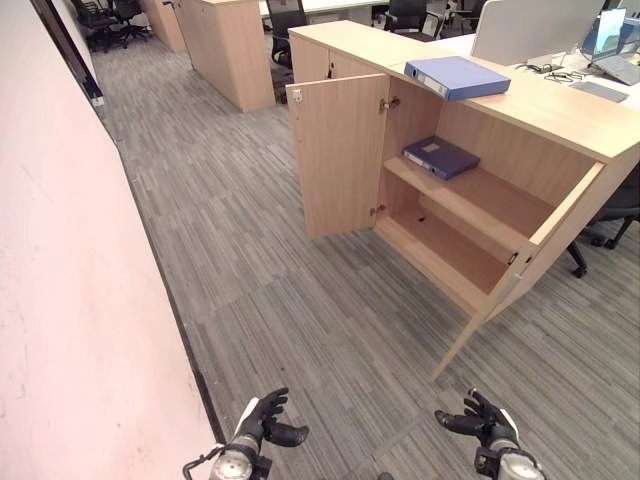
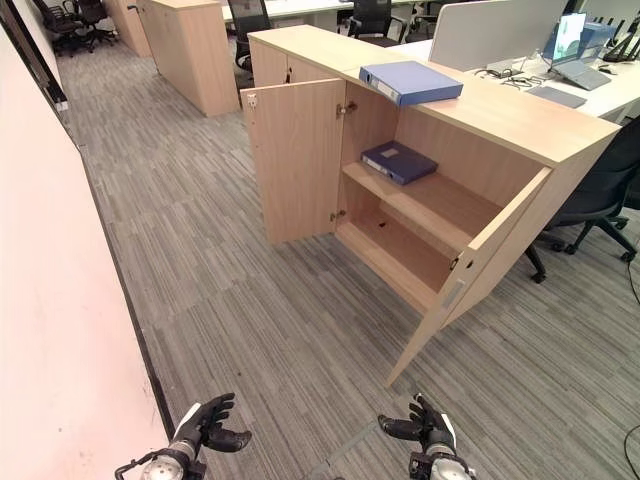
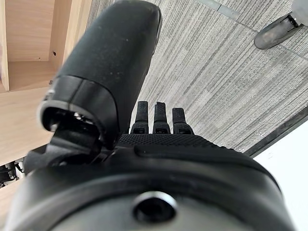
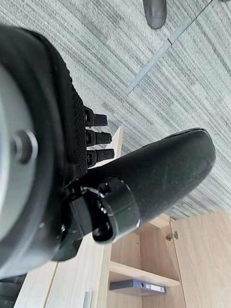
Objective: Put the empty folder in the office cabinet
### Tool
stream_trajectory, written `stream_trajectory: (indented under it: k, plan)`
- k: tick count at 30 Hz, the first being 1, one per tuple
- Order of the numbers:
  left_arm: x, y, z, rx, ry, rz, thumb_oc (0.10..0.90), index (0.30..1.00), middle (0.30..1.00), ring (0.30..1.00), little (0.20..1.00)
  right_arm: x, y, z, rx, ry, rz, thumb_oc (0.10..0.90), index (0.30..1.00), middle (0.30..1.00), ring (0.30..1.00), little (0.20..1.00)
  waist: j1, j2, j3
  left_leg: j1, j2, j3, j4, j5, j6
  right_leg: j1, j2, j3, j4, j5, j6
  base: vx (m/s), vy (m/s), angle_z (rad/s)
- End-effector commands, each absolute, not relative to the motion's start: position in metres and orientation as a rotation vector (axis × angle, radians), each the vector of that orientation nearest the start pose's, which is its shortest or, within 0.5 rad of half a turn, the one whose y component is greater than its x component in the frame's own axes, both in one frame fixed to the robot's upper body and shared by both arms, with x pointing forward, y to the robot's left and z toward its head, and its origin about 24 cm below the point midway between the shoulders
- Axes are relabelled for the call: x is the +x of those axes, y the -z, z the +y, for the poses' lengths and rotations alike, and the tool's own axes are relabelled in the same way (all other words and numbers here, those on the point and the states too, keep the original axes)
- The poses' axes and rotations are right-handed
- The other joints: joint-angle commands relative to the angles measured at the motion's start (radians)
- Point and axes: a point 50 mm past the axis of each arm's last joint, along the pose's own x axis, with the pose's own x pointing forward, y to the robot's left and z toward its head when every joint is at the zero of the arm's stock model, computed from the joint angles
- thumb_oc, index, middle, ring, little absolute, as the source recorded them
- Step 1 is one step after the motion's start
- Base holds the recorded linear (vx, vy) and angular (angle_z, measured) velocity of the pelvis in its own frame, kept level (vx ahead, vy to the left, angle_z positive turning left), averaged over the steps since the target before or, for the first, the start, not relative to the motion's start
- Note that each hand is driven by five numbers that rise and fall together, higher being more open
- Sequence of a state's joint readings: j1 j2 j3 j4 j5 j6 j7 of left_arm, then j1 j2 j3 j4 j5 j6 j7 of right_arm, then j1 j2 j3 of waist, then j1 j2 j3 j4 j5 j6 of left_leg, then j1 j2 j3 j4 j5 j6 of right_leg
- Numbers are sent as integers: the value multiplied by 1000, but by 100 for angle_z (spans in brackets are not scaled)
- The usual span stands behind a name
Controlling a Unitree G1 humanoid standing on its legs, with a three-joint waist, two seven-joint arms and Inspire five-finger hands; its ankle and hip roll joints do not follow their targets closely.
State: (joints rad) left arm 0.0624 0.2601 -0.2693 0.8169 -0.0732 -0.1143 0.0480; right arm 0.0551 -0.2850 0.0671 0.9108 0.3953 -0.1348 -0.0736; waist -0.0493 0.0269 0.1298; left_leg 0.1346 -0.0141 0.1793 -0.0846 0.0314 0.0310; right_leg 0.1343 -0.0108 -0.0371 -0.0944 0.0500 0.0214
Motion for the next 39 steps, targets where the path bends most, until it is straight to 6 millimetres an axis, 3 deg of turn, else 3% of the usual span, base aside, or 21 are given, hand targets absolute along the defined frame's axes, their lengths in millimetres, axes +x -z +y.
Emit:
stream_trajectory:
  k: [1, 6, 17, 32, 39]
  plan:
    - [188, 102, 208, 294, 68, 626, 800, 900, 900, 900, 900, 166, 110, -255, -16, 298, 695, 800, 900, 900, 900, 900, 11, -25, -17, 52, 80, -1, -3, -100, -89, 12, -68, 5, 15, -88, 104, 0, 0, 0]
    - [180, 109, 210, 282, 46, 664, 800, 900, 900, 900, 900, 156, 118, -253, -25, 289, 755, 800, 900, 900, 900, 900, 11, -25, -19, 56, 79, -11, -3, -100, -90, 17, -68, 1, 17, -93, 101, 4, -3, 1]
    - [175, 112, 212, 263, 21, 686, 800, 900, 900, 900, 900, 155, 119, -250, -64, 247, 769, 800, 900, 900, 900, 900, 21, -26, -16, 55, 83, -19, -3, -96, -93, 21, -64, -9, 19, -99, 97, 1, -4, 1]
    - [180, 107, 211, 225, -3, 646, 800, 900, 900, 900, 900, 168, 111, -247, -141, 169, 725, 800, 900, 900, 900, 900, 44, -27, -11, 48, 87, -40, -3, -84, -98, 32, -60, -41, 21, -108, 93, -2, -12, 3]
    - [180, 105, 213, 209, -22, 637, 800, 900, 900, 900, 900, 179, 107, -234, -146, 109, 686, 800, 900, 900, 900, 900, 83, -29, -3, 17, 82, -94, -3, -65, -107, 36, -60, -95, 18, -115, 82, -17, -16, 26]
